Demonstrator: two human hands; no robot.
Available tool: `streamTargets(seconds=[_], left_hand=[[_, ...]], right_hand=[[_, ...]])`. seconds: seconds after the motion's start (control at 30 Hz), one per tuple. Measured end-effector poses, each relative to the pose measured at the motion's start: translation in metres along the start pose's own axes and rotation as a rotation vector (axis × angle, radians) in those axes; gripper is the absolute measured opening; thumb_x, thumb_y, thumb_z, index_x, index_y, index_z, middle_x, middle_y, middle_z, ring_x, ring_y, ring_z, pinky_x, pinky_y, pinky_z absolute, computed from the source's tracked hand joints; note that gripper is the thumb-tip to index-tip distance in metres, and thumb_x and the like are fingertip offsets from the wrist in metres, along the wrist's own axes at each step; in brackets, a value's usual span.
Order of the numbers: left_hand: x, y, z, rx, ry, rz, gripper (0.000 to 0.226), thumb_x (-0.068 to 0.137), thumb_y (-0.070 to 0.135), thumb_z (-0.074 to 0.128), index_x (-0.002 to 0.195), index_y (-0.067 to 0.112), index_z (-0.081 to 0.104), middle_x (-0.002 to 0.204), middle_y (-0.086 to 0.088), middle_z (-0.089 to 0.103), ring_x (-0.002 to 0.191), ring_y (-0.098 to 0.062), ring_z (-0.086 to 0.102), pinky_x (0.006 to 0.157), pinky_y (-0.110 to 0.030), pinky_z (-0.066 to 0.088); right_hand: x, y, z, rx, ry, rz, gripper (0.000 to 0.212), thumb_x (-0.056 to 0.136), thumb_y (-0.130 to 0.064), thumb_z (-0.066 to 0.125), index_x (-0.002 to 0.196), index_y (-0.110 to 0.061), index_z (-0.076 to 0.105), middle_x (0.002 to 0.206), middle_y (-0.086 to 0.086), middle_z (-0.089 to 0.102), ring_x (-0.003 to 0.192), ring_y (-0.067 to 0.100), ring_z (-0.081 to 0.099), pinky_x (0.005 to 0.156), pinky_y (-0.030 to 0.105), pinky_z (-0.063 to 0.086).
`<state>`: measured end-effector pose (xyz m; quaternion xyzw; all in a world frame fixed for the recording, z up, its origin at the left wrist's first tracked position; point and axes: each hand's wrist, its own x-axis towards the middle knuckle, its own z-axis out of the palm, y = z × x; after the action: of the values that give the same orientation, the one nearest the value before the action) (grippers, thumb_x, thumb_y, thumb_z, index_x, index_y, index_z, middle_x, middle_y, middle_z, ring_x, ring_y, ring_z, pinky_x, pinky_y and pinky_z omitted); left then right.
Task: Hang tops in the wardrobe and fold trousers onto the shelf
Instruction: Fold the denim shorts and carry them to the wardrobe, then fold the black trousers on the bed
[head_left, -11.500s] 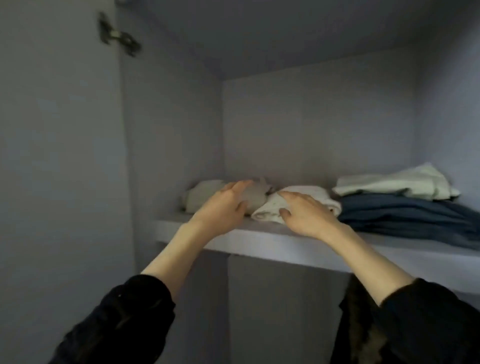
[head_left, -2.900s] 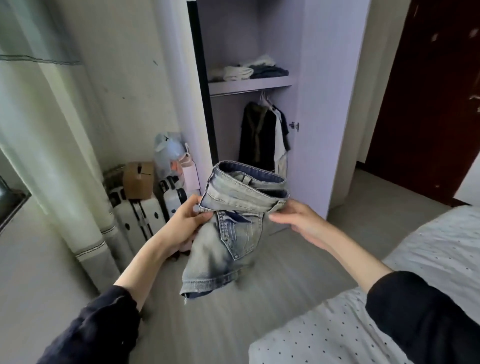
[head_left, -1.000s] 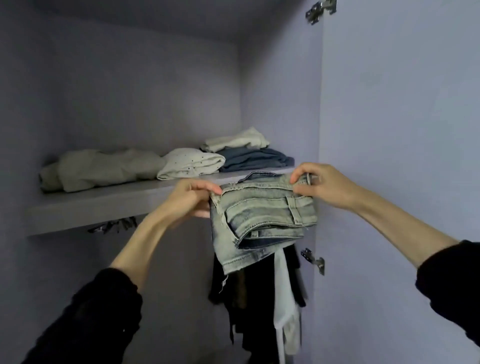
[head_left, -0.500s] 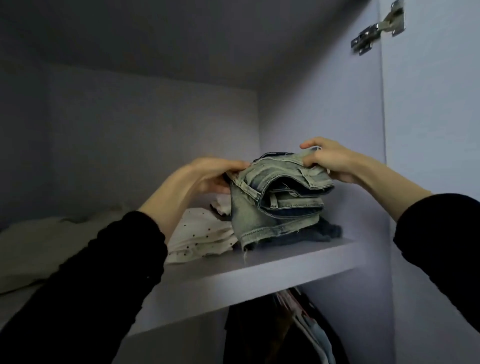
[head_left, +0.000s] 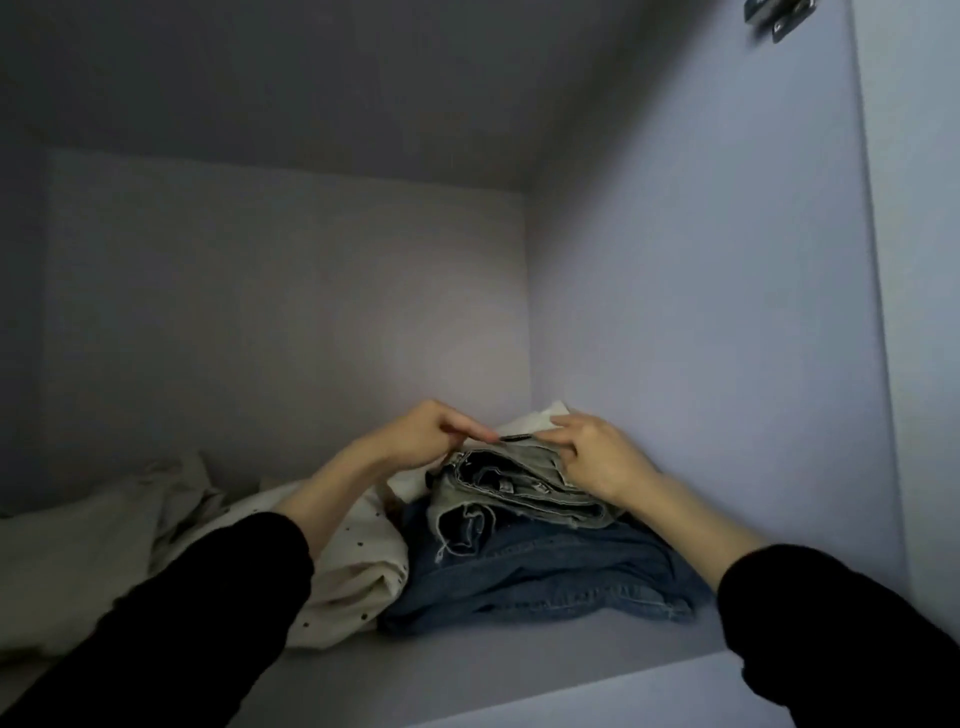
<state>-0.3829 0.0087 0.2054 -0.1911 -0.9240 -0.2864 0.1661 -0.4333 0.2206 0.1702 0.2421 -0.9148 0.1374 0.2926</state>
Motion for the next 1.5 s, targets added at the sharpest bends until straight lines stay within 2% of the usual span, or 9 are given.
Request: streamTargets(seconds=[0.13, 0.23, 0.33, 0.47, 0.67, 0.93, 1.1, 1.37, 1.5], left_hand=[[-0.013, 0.015, 0.013, 0.154, -0.275, -0.057, 0.04, 0.099, 0.04, 0.037, 0.137, 0.03, 0.047, 0.145, 0.015, 0.038, 0.133, -0.004, 0.032, 0.103, -0.011, 0.019], [-0.019, 0.014, 0.037, 0.351, -0.326, -0.061, 0.045, 0.104, 0.031, 0.018, 0.148, 0.024, 0.023, 0.156, 0.006, 0.013, 0.144, -0.011, 0.005, 0.1, -0.007, -0.003], [-0.021, 0.024, 0.043, 0.469, -0.316, -0.114, 0.046, 0.104, 0.028, 0.013, 0.149, 0.021, 0.014, 0.158, -0.002, 0.006, 0.145, -0.015, 0.003, 0.107, -0.014, -0.003], [-0.032, 0.034, 0.037, 0.523, -0.114, -0.144, 0.048, 0.103, 0.033, 0.02, 0.148, 0.018, 0.023, 0.157, -0.004, 0.018, 0.144, -0.018, 0.018, 0.113, -0.023, 0.01], [-0.104, 0.052, 0.011, 0.458, 0.103, -0.154, 0.049, 0.104, 0.026, 0.024, 0.15, 0.011, 0.015, 0.157, -0.006, 0.014, 0.144, -0.018, 0.015, 0.109, -0.018, 0.011], [-0.308, 0.051, -0.002, 0.417, 0.461, -0.264, 0.051, 0.098, 0.035, 0.042, 0.145, 0.018, 0.032, 0.147, -0.002, 0.039, 0.135, -0.019, 0.035, 0.105, -0.026, 0.028], [-0.494, 0.059, 0.012, 0.369, 0.62, -0.467, 0.046, 0.097, 0.025, 0.047, 0.141, 0.017, 0.039, 0.138, -0.002, 0.049, 0.125, -0.017, 0.048, 0.099, -0.024, 0.036], [-0.747, 0.124, 0.043, 0.381, 0.718, -0.87, 0.036, 0.096, 0.017, 0.047, 0.132, 0.017, 0.051, 0.122, 0.003, 0.06, 0.103, -0.011, 0.059, 0.093, -0.024, 0.044], [-0.853, 0.156, 0.044, 0.404, 0.785, -1.092, 0.033, 0.096, 0.017, 0.047, 0.128, 0.019, 0.055, 0.117, 0.0, 0.063, 0.102, -0.013, 0.061, 0.092, -0.03, 0.047]], right_hand=[[-0.005, 0.002, 0.001, -0.067, -0.26, -0.063, 0.048, 0.103, -0.038, 0.022, 0.15, -0.03, 0.018, 0.159, 0.002, 0.013, 0.146, 0.02, 0.009, 0.118, 0.038, 0.005], [-0.014, 0.001, 0.012, -0.069, -0.421, -0.027, 0.049, 0.103, -0.04, 0.006, 0.151, -0.031, 0.002, 0.159, -0.001, -0.005, 0.146, 0.016, -0.006, 0.118, 0.042, -0.005], [-0.014, 0.002, 0.009, -0.089, -0.458, 0.004, 0.049, 0.102, -0.042, 0.004, 0.151, -0.033, 0.0, 0.159, -0.003, -0.006, 0.147, 0.017, -0.007, 0.117, 0.046, -0.004], [-0.017, -0.009, -0.01, -0.136, -0.446, 0.028, 0.05, 0.102, -0.044, 0.009, 0.151, -0.033, 0.008, 0.16, -0.004, 0.002, 0.147, 0.02, 0.003, 0.117, 0.052, 0.004], [-0.052, -0.058, -0.041, 0.146, -0.243, -0.068, 0.047, 0.102, -0.032, 0.032, 0.148, -0.024, 0.027, 0.154, 0.004, 0.029, 0.14, 0.025, 0.029, 0.115, 0.036, 0.024], [-0.161, -0.203, -0.026, 0.536, -0.045, -0.354, 0.038, 0.098, -0.018, 0.041, 0.135, -0.022, 0.049, 0.135, -0.002, 0.056, 0.125, 0.02, 0.049, 0.104, 0.038, 0.039], [-0.276, -0.326, 0.007, 0.739, -0.272, -0.472, 0.038, 0.096, -0.019, 0.047, 0.134, -0.02, 0.05, 0.128, -0.002, 0.06, 0.119, 0.017, 0.055, 0.1, 0.035, 0.043], [-0.467, -0.495, 0.011, 0.501, -0.984, -0.974, 0.041, 0.099, -0.03, 0.043, 0.139, -0.022, 0.045, 0.139, 0.002, 0.052, 0.129, 0.02, 0.046, 0.107, 0.029, 0.034], [-0.555, -0.56, 0.001, 0.487, -1.175, -1.182, 0.04, 0.101, -0.03, 0.038, 0.14, -0.026, 0.042, 0.134, -0.004, 0.055, 0.115, 0.016, 0.052, 0.088, 0.025, 0.044]])
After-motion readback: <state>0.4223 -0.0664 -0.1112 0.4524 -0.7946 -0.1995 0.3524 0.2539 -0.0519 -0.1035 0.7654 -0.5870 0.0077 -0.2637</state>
